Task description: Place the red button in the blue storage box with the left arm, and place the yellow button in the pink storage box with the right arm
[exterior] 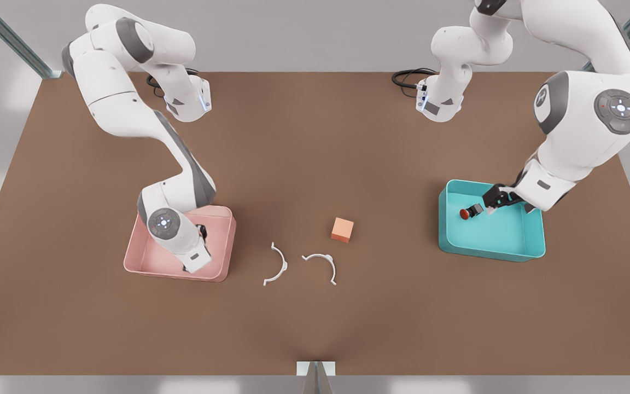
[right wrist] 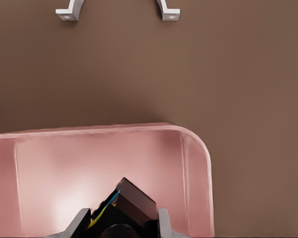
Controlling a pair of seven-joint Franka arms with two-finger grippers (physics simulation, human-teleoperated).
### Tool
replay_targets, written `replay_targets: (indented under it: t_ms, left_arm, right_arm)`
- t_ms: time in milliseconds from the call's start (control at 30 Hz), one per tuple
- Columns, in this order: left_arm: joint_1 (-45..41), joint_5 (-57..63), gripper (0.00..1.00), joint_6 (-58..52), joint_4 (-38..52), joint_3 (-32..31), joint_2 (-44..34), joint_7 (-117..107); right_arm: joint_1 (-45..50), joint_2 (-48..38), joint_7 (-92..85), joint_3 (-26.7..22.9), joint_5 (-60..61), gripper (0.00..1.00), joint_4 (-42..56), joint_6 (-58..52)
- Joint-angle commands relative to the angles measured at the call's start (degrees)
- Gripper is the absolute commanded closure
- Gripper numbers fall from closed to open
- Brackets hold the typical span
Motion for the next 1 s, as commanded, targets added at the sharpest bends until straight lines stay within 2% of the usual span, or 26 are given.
replay_targets:
  t_ms: [0,67,100,133,167,267,367,433,500,533,567,600,633,667,833,967]
  left_arm:
    - [0.03,0.14,0.0,0.06,0.06,0.04,-0.08,-11.61]
    - [0.03,0.06,0.0,0.06,0.06,-0.05,0.0,-11.61]
    - [0.03,0.06,0.0,0.06,0.06,-0.05,-0.08,-11.61]
    - [0.03,0.06,0.0,0.06,0.06,-0.05,0.0,-11.69]
    - [0.03,-0.03,0.0,0.06,0.06,0.04,0.0,-11.69]
    - [0.03,-0.03,0.0,0.06,0.06,-0.05,0.27,-11.61]
    - [0.03,0.06,0.0,0.06,0.06,-0.05,0.18,-10.9]
    - [0.03,0.06,0.0,0.06,0.06,-0.05,0.18,-10.37]
    - [0.03,0.06,0.0,0.06,0.06,-0.05,0.18,-10.29]
    - [0.03,0.06,0.0,-0.02,0.06,-0.05,0.18,-8.54]
    - [0.03,0.06,0.0,-0.29,0.15,-0.05,0.09,-7.48]
    - [0.12,0.14,0.0,-0.72,0.15,-1.01,0.0,-7.3]
    - [0.12,0.14,0.0,-2.66,1.12,-1.01,0.0,-3.61]
    - [0.12,0.23,0.0,-2.92,1.38,-1.01,0.0,-2.82]
    - [0.03,0.23,0.0,-4.16,2.17,-1.28,0.09,-2.64]
    - [0.03,0.14,0.0,-4.07,2.17,-1.37,0.09,-2.64]
  right_arm:
    - [-1.46,-0.56,2.07,0.04,-0.12,0.45,-1.57,-0.47]
    - [-2.08,-1.53,2.07,-0.05,-0.12,0.45,-3.24,-0.12]
    - [-2.17,-1.44,2.07,-0.05,-0.21,0.34,-3.24,-0.21]
    - [-2.08,-1.27,2.07,-0.05,-1.26,0.04,-3.24,-0.29]
    - [-1.9,-1.27,1.98,-0.05,-1.79,0.0,-3.16,-0.82]
    - [-2.17,-1.09,1.81,-0.05,-1.79,0.0,-2.28,-0.74]
    - [-1.73,-1.35,2.94,0.04,-1.44,0.0,8.79,-1.0]
    - [-2.17,-6.44,14.61,1.1,-1.36,0.0,14.86,-2.66]
    - [-2.96,-12.42,36.33,1.18,3.21,0.0,14.6,-11.89]
    - [-6.37,-14.88,37.05,0.66,7.4,0.0,14.6,-14.18]
    - [-7.18,-19.01,40.37,-2.58,13.14,0.0,14.69,-17.59]
    - [-5.52,-22.09,52.83,-4.35,12.54,0.0,14.69,-25.14]
    - [-0.95,-23.94,59.81,-9.0,11.3,0.0,14.69,-31.14]
    - [1.96,-24.47,59.81,-13.23,12.97,0.0,12.67,-30.71]
    - [-1.64,-23.77,49.8,-13.41,16.05,0.0,12.58,-32.2]
    - [-2.17,-23.42,49.71,-13.06,16.05,0.0,13.02,-33.34]
